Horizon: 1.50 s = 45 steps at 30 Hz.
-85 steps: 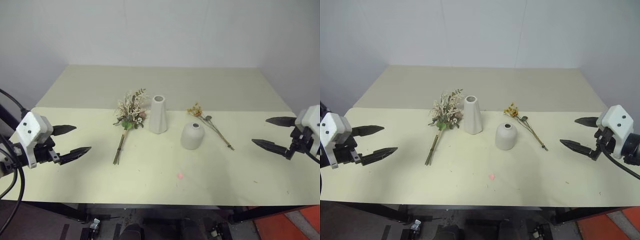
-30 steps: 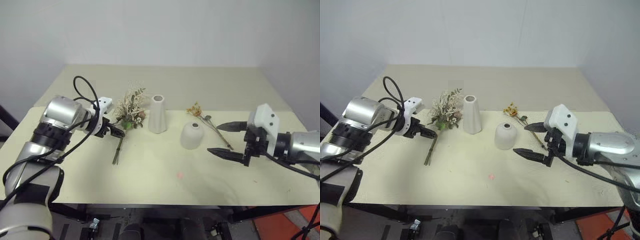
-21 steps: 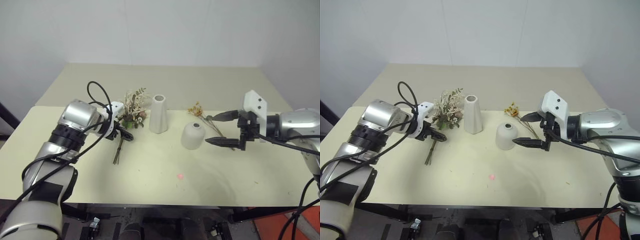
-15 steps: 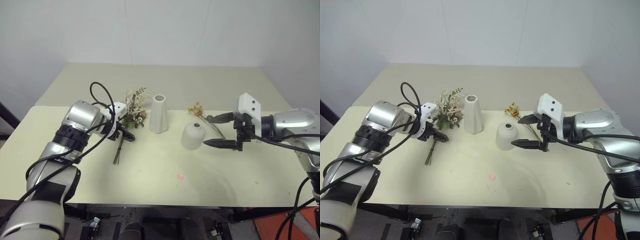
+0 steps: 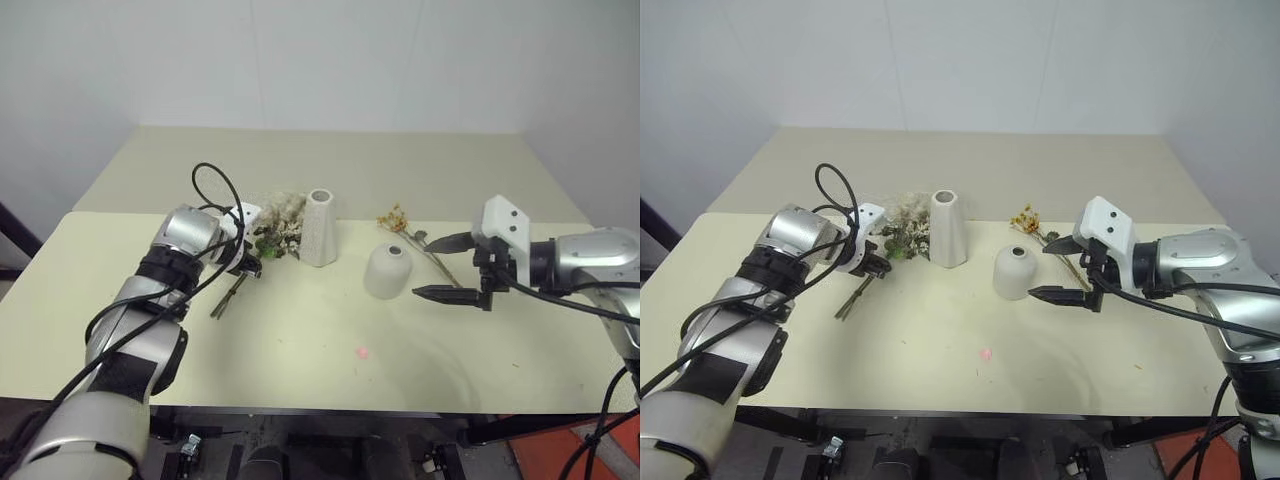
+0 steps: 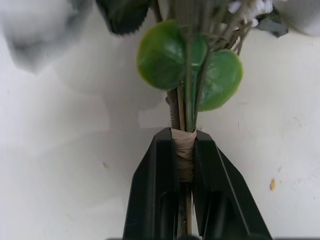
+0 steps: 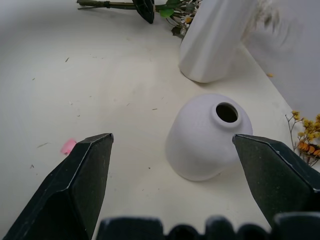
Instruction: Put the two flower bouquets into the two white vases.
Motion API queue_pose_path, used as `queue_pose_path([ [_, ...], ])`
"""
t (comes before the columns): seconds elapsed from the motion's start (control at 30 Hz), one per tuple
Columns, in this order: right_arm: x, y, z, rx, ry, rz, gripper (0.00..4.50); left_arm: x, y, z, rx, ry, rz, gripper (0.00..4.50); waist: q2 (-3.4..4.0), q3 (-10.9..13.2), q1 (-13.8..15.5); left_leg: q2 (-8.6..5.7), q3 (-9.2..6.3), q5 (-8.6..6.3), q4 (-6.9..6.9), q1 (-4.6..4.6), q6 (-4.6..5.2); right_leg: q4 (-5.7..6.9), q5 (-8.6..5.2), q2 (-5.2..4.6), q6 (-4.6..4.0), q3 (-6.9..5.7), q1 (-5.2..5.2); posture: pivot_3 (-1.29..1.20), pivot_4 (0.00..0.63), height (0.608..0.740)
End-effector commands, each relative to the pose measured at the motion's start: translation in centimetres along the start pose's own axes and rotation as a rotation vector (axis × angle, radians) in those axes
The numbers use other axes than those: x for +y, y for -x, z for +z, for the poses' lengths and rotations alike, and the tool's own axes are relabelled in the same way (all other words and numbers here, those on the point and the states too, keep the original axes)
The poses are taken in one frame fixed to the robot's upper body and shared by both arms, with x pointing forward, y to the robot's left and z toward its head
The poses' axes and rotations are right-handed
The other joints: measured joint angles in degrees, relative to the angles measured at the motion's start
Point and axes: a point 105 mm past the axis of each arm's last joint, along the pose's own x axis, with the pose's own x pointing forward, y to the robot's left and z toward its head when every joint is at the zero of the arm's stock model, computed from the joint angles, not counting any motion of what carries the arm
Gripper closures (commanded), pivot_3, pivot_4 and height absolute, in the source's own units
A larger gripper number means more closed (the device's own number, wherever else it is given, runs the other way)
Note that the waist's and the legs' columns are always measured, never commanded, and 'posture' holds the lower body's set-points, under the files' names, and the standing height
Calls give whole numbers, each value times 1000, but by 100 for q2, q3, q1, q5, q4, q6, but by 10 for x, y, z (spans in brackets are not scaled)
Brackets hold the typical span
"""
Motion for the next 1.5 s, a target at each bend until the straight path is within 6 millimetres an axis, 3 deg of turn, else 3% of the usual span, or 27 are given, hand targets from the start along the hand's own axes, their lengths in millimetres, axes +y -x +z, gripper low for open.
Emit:
queue_pose_path([
  [0.03,-2,9,9,-18,28,-42,0,7,9,21,-86,-39,54,4380,0,0,2,0,-1,0,0,0,0,0,0,0,0,0,0,0,150,740],
  [0.17,0,9,8,-21,26,-54,0,24,27,50,-280,-6,154,4380,-2,1,-1,-3,-3,0,0,-3,0,-1,1,-4,3,0,-1,0,150,740],
  [0.27,2,8,8,-28,27,-61,0,47,50,81,-540,52,301,4380,-2,1,6,-2,-6,0,0,-4,0,-2,1,-5,4,-1,-3,0,150,740],
  [0.4,4,6,9,-50,27,-75,0,75,90,117,-898,349,416,4380,-3,2,32,-9,-9,2,0,-6,-4,-3,6,-16,10,-3,-5,0,150,740],
  [0.53,8,4,8,-64,30,-85,0,69,121,141,-1256,497,244,4380,-3,2,62,-31,-10,3,0,-15,-5,-13,14,-38,26,-5,-5,0,150,740],
  [0.67,13,7,11,-82,26,-100,0,54,144,151,-1556,629,-34,4380,-3,2,86,-47,-7,4,15,-53,-8,-14,30,-54,53,-6,-17,0,150,740],
  [0.77,15,9,10,-77,20,-119,0,49,145,154,-1621,725,-158,4380,-3,2,92,-58,-7,5,40,-95,-7,-9,39,-62,65,-6,-48,0,150,740],
  [0.97,21,15,7,-62,7,-139,0,35,143,159,-1685,855,-381,4380,-4,2,85,-59,-7,2,45,-95,-1,-13,40,-60,67,-6,-46,0,150,740],
  [1.27,22,19,4,-44,-1,-162,0,-10,111,165,-1576,828,-523,4380,-4,1,88,-60,-9,2,46,-93,0,-14,40,-58,67,-6,-41,0,150,740],
  [1.37,22,19,1,-33,-1,-166,0,-31,105,165,-1552,749,-547,4380,-4,1,88,-60,-9,2,46,-92,0,-14,40,-58,67,-5,-41,0,150,740],
  [1.5,22,20,0,-22,3,-170,0,-32,103,158,-1544,738,-533,4380,-4,1,38,-58,-8,2,46,-87,0,-18,40,-54,67,0,-42,0,150,740],
])
